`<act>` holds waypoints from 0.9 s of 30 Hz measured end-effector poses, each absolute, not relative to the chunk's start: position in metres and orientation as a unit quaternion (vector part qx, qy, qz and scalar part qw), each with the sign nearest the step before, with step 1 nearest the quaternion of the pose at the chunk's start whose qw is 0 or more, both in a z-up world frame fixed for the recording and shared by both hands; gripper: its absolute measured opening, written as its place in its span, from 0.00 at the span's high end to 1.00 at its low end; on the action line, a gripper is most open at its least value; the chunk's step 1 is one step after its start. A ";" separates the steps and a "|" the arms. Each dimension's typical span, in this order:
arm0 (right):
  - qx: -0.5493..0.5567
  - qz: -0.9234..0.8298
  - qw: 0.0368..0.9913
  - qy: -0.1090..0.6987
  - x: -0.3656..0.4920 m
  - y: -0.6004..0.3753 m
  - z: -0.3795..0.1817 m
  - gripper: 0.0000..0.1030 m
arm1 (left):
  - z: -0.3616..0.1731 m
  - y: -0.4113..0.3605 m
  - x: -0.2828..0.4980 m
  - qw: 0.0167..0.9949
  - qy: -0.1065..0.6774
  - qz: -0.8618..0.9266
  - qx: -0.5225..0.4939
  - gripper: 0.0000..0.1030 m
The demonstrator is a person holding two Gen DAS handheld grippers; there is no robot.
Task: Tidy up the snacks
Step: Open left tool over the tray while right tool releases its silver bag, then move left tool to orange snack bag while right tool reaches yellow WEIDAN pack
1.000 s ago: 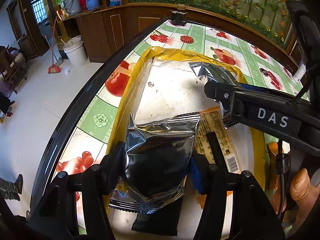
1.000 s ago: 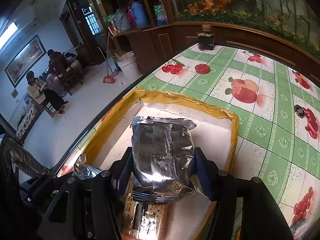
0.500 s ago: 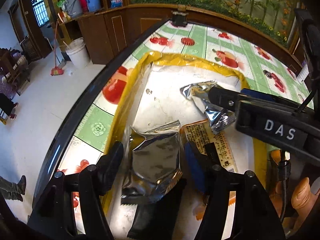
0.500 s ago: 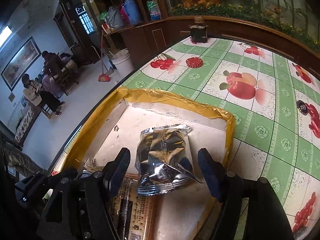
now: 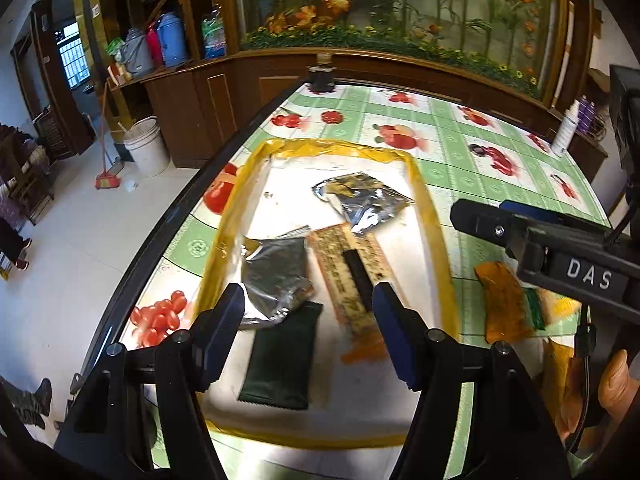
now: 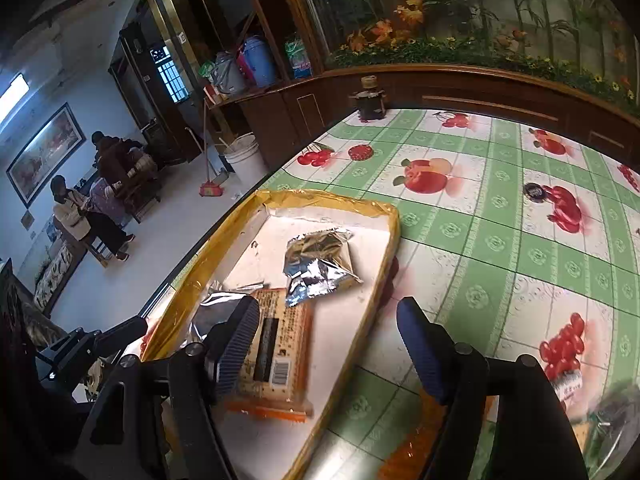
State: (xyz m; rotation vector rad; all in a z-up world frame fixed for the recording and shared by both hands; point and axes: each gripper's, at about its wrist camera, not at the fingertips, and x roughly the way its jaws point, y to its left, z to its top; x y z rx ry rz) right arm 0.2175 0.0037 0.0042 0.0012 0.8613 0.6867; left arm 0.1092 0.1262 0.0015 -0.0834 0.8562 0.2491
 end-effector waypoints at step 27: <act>0.082 0.172 0.888 0.418 0.098 -0.222 -0.025 0.24 | -0.011 0.008 0.097 0.898 0.441 0.001 -0.008 0.35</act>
